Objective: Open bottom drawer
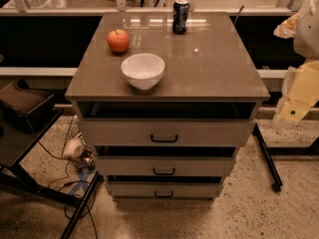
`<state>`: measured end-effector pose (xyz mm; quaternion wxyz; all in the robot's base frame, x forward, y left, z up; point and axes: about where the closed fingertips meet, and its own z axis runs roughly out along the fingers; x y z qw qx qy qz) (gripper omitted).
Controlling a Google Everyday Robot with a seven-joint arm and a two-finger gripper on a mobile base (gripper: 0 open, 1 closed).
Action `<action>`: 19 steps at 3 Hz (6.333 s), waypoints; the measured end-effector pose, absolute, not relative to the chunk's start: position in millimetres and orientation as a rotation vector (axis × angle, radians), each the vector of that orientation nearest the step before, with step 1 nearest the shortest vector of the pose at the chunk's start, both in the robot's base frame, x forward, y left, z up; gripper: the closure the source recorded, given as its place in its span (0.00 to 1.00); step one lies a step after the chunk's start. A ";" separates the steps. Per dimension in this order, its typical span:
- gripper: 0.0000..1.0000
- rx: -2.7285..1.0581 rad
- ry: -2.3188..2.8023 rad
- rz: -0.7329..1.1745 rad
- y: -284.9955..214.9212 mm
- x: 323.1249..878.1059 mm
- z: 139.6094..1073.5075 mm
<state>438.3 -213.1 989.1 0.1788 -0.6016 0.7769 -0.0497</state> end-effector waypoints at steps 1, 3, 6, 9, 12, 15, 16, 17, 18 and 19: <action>0.00 -1.701 2.197 -0.141 -213.0 438.2 989.2; 0.00 -1.717 2.223 -0.186 -200.3 441.0 957.2; 0.00 -1.741 2.181 -0.168 -150.6 409.9 787.5; 0.00 -1.746 2.095 -0.278 -91.1 422.0 676.3; 0.00 -1.768 2.188 -0.292 -104.9 438.5 584.9; 0.00 -1.801 2.323 -0.319 -146.0 454.2 416.7; 0.00 -1.869 2.232 -0.370 -146.4 464.3 409.1; 0.00 -1.845 2.249 -0.303 -140.0 462.7 402.1; 0.00 -1.790 2.242 -0.174 -125.5 452.9 371.2; 0.00 -1.744 2.177 -0.056 -96.8 447.9 328.5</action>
Offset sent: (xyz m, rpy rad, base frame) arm 0.0145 0.0102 -0.0195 -0.1009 0.0345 -0.0169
